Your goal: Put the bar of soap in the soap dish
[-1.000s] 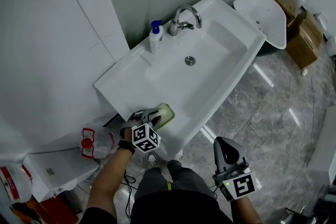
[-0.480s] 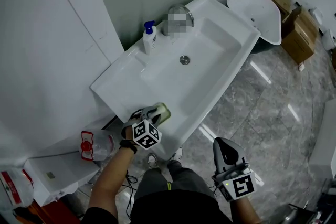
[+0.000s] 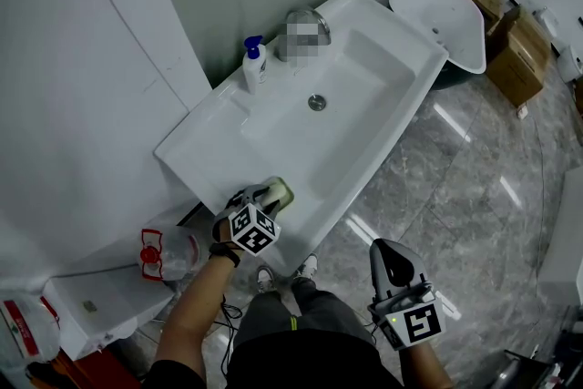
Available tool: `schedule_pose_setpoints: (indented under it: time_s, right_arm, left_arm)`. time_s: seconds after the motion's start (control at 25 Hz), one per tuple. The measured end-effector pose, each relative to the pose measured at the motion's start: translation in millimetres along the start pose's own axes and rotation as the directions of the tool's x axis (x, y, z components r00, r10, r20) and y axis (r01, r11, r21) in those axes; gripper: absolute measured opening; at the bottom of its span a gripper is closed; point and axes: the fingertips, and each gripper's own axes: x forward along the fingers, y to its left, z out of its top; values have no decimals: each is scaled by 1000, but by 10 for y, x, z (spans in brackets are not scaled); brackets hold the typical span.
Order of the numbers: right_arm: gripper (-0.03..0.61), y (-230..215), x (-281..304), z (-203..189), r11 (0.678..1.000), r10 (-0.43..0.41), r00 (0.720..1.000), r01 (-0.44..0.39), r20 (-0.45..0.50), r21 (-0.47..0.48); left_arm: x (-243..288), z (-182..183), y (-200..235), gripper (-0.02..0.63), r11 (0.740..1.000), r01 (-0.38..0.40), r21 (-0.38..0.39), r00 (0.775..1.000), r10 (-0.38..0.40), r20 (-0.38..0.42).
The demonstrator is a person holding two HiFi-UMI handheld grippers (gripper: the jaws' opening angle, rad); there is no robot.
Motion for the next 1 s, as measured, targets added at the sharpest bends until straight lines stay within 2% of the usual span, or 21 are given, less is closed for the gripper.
schedule_pose_setpoints:
  time_s: [0.24, 0.4, 0.52, 0.72, 1.0]
  right_arm:
    - [11, -34, -52, -9, 1000, -7, 1000, 7, 2, 3]
    - [11, -52, -67, -19, 1000, -10, 1000, 10, 4, 6]
    - [11, -72, -86, -32, 1000, -16, 1000, 16, 1, 11]
    - [11, -99, -102, -34, 1000, -17, 1000, 17, 5, 15]
    - [11, -96, -99, -41, 1000, -9, 1000, 9, 8, 18]
  left_arm:
    - [19, 9, 15, 172, 998, -43, -46, 999, 42, -26]
    - [62, -12, -46, 222, 998, -6, -54, 1000, 5, -24]
    - [55, -17, -34, 230, 997, 0, -83, 1000, -1, -13]
    - [3, 59, -34, 319, 994, 24, -104, 999, -21, 31]
    - [17, 74, -71, 328, 990, 59, -128, 997, -53, 51]
